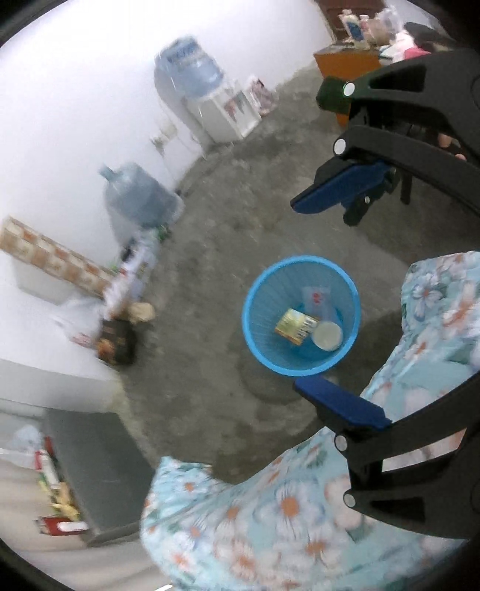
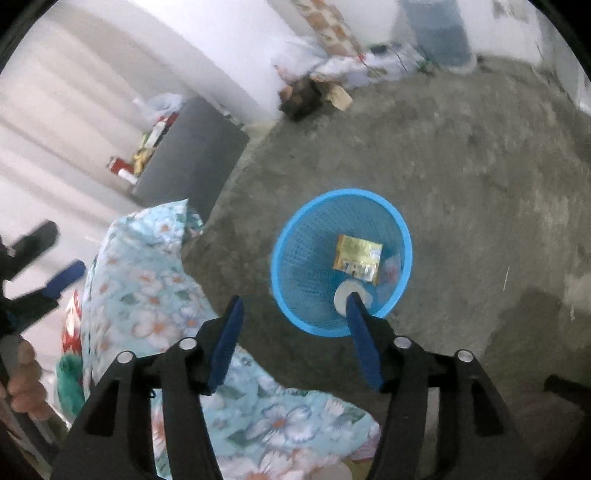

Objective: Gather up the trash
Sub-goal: 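Move both tools back over the trash pile on the bed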

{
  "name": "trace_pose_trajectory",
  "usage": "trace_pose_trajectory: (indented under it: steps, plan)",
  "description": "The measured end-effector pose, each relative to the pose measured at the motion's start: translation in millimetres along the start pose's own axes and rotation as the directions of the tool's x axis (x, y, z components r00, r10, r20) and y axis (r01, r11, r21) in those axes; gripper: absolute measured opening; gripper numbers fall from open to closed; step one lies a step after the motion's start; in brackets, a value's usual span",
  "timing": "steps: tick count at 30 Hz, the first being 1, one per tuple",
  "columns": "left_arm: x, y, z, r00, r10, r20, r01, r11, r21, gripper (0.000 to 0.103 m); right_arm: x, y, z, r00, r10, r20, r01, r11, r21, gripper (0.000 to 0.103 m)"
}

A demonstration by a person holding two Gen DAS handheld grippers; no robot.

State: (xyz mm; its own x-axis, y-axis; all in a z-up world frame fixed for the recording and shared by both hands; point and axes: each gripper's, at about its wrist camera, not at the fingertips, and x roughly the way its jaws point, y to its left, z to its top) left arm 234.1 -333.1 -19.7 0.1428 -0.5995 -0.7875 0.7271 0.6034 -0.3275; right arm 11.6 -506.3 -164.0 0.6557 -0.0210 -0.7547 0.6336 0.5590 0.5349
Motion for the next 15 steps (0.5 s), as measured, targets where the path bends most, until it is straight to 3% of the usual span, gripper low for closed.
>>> trace_pose_trajectory:
  steps: [7,10,15]
  plan:
    - [-110.0,2.1,-39.9,0.986,-0.012,0.164,-0.006,0.994,0.109,0.093,-63.2,80.4,-16.1,0.992,0.009,0.128,0.021,0.973,-0.231,0.085]
    - [-150.1,18.7,-59.3,0.975,0.021,0.221,-0.038,0.997,0.074,0.094,-85.1,114.6,-25.4,0.982,0.012,0.186,0.049,0.946,-0.321,0.093]
    - [-204.4,52.9,-92.3,0.956,0.050,0.289,-0.049,0.999,-0.012,0.094,-107.1,157.0,-43.9,0.970,0.014,0.243,0.093,0.902,-0.422,0.096]
